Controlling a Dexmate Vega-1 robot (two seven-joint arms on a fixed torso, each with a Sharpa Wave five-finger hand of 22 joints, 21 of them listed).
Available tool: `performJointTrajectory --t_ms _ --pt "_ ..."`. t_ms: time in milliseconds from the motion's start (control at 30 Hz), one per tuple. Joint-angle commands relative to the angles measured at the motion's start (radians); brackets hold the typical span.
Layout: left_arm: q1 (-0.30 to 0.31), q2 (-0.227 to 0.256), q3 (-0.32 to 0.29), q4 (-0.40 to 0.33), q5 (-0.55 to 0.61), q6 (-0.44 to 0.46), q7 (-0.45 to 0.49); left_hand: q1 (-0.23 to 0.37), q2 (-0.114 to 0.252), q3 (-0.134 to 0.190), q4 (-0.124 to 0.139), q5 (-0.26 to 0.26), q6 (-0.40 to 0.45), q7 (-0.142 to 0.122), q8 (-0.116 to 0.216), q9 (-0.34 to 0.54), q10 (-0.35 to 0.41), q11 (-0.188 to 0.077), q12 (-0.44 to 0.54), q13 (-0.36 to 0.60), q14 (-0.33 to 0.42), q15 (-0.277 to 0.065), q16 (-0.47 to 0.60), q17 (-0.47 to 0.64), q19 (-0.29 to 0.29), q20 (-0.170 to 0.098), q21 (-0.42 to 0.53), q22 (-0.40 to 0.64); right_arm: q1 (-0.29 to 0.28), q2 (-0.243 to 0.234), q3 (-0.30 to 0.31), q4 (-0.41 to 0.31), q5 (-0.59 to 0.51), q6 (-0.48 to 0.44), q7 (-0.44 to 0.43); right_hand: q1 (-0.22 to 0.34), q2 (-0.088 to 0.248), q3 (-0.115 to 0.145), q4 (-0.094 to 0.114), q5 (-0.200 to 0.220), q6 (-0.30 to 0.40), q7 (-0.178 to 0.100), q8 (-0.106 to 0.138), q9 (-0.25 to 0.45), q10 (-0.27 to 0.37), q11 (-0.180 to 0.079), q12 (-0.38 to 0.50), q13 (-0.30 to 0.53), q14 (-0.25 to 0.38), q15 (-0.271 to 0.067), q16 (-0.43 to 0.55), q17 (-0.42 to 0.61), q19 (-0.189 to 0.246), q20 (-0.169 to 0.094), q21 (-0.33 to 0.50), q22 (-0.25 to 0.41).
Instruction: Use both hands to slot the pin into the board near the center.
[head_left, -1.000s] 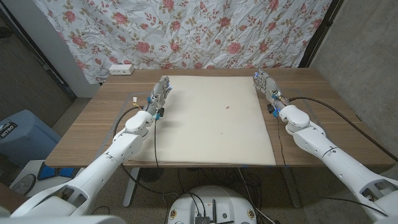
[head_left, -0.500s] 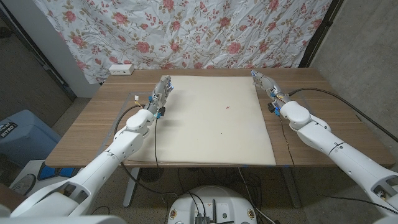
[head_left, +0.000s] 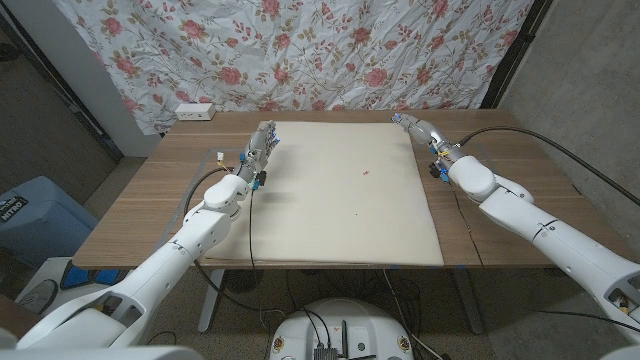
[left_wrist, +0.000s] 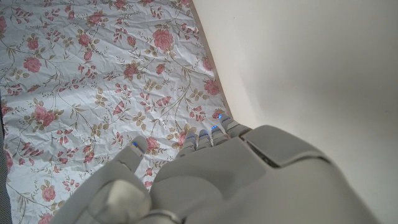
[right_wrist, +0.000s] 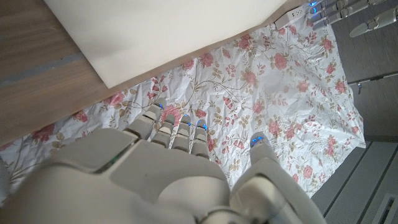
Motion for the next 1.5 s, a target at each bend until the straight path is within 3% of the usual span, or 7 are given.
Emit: performJointTrajectory --t_ms 33,200,300,467,967,1033,1500 --pt "0.009 0.006 -0.005 -0.001 0.004 -0.018 -0.005 0.011 0.086 0.008 0.002 0.006 0.002 -0.003 0.005 0.003 0.002 -0.001 0.005 0.003 0.007 0.002 0.001 0.001 0.006 -0.011 0.002 0.002 0.051 -0.034 -0.052 -0.015 -0.159 -0.006 0.031 0.019 0.003 0.005 -0.010 -0.003 0.004 -0.012 0.003 0.004 -0.011 -0.003 -0.005 0.002 -0.010 -0.004 -0.002 -0.003 -0.015 -0.001 -0.005 0.003" --pt "0.005 0.007 -0.004 0.003 0.008 -0.026 -0.012 0.011 0.085 0.010 0.002 0.005 0.002 -0.004 0.004 0.003 0.002 -0.001 0.004 0.003 0.008 0.002 0.000 0.001 0.005 -0.014 0.001 0.002 0.076 -0.044 -0.074 -0.019 -0.211 -0.004 0.065 0.034 0.008 0.011 -0.024 -0.006 0.000 -0.019 0.000 0.005 -0.034 -0.010 -0.008 0.002 -0.030 0.012 -0.004 -0.010 -0.034 0.016 -0.005 0.003" --pt "0.005 0.014 -0.004 -0.005 0.011 -0.023 -0.016 0.011 0.085 0.010 0.001 0.005 0.002 -0.005 0.004 0.003 0.003 -0.001 0.004 0.003 0.008 0.002 0.000 0.001 0.006 -0.016 0.000 0.002 0.086 -0.052 -0.083 -0.027 -0.250 -0.007 0.073 0.043 0.009 0.014 -0.033 -0.009 0.000 -0.045 0.000 0.006 -0.050 -0.020 -0.007 0.003 -0.040 0.027 -0.002 -0.015 -0.042 0.038 -0.002 0.004" --pt "0.009 0.021 -0.006 -0.017 0.013 -0.020 -0.013 0.010 0.084 0.011 0.001 0.005 0.003 -0.005 0.003 0.003 0.004 -0.002 0.003 0.003 0.009 0.001 -0.001 0.001 0.006 -0.017 0.000 0.002 0.089 -0.065 -0.085 -0.052 -0.289 -0.020 0.084 0.051 0.010 0.017 -0.040 -0.011 0.007 -0.049 0.004 0.007 -0.054 -0.026 -0.005 0.003 -0.041 0.035 0.001 -0.018 -0.043 0.051 0.000 0.004" --pt "0.017 0.028 -0.009 -0.028 0.014 -0.014 -0.007 0.009 0.083 0.014 0.001 0.004 0.009 -0.007 0.003 0.003 0.010 -0.004 0.003 0.003 0.016 -0.001 -0.002 0.002 0.011 -0.015 -0.002 0.002 0.105 -0.104 -0.098 -0.145 -0.397 -0.088 0.170 0.122 -0.002 0.043 -0.080 0.002 0.024 -0.056 0.016 0.012 -0.108 -0.019 -0.007 0.005 -0.077 0.061 -0.001 -0.028 -0.067 0.078 0.000 0.005" --pt "0.017 0.028 -0.009 -0.028 0.015 -0.014 -0.006 0.008 0.083 0.014 0.002 0.004 0.010 -0.008 0.003 0.003 0.010 -0.004 0.003 0.003 0.016 -0.001 -0.002 0.002 0.011 -0.016 -0.002 0.002 0.114 -0.115 -0.115 -0.169 -0.464 -0.129 0.185 0.138 -0.005 0.049 -0.084 0.006 0.025 -0.058 0.018 0.013 -0.118 -0.019 -0.007 0.006 -0.083 0.063 -0.001 -0.029 -0.070 0.083 0.000 0.005" --pt "0.020 0.028 -0.008 -0.030 0.016 -0.009 -0.002 0.006 0.083 0.017 0.003 0.003 0.016 -0.013 0.003 0.003 0.017 -0.012 0.002 0.003 0.020 -0.007 -0.003 0.002 0.013 -0.014 -0.003 0.002 0.161 -0.120 -0.122 -0.193 -0.481 -0.127 0.308 0.245 -0.032 0.088 -0.093 0.039 0.067 -0.067 0.040 0.018 -0.136 0.000 0.001 0.008 -0.084 0.099 0.009 -0.038 -0.055 0.132 0.008 0.003"
